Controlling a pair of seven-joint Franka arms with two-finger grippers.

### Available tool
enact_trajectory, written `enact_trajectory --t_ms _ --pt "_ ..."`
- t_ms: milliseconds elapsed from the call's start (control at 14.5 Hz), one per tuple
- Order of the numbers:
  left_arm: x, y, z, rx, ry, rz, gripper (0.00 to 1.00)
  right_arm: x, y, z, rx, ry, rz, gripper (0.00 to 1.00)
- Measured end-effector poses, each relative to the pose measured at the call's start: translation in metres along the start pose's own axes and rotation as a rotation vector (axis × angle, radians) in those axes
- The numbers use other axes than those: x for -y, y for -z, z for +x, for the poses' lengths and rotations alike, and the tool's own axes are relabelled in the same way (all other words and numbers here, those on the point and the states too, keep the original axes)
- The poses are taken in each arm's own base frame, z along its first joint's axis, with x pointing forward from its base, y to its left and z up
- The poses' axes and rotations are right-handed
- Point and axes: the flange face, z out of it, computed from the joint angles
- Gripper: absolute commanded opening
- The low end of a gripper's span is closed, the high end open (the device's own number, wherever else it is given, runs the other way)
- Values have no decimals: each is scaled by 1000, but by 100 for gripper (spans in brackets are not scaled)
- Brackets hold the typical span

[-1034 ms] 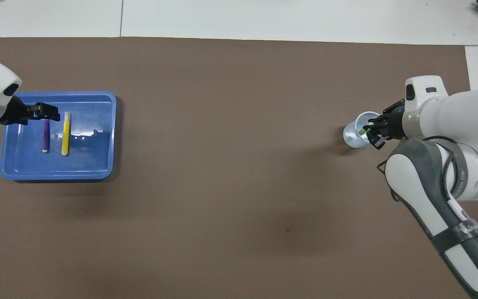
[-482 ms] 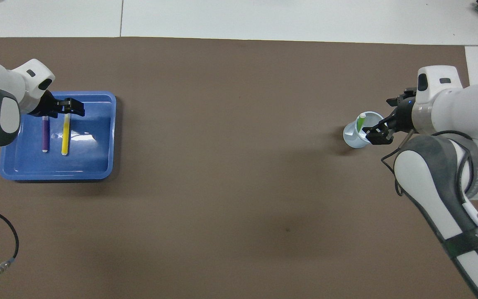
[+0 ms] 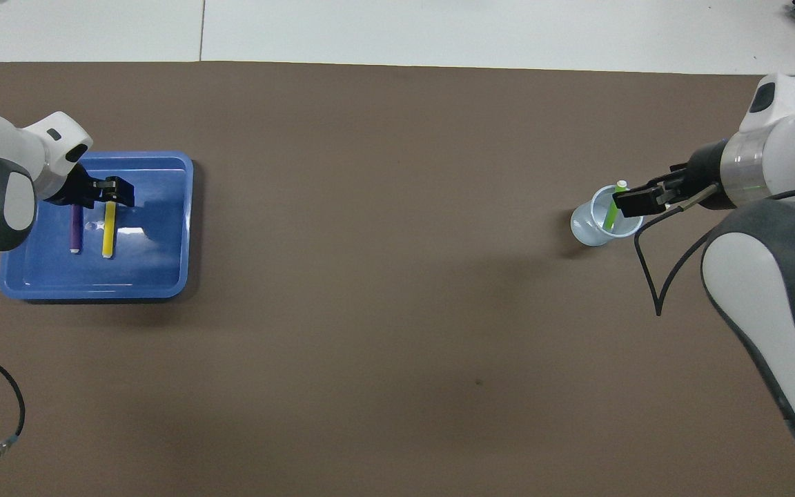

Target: Transfer and insert pens with both arms

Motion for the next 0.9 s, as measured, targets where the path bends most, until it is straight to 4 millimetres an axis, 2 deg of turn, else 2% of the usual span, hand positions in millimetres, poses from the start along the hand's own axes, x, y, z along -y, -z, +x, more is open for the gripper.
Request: enact_trajectory --t_ms 69,138,207,276,345,413,827,896 --pt "-1 -4 -2 9 -1 -1 73 4 5 -2 13 -64 5 100" --pt "-1 -7 -4 15 -2 -1 69 11 11 -3 25 -123 9 100" --pt "-1 -8 -5 18 -2 -2 51 20 16 -5 32 -164 12 100" --pt "-1 -9 -5 20 -2 -1 38 30 23 -5 36 -193 14 100" --pt "0 -10 -6 23 -1 -2 14 41 28 -5 33 -212 14 100" --pt "1 -12 -8 28 1 -2 0 53 33 -4 31 -224 15 100" --pt "6 -9 -11 36 3 7 0 128 33 10 0 -315 109 100" --pt "4 -8 -12 48 1 6 0 135 34 13 -18 -335 111 100"
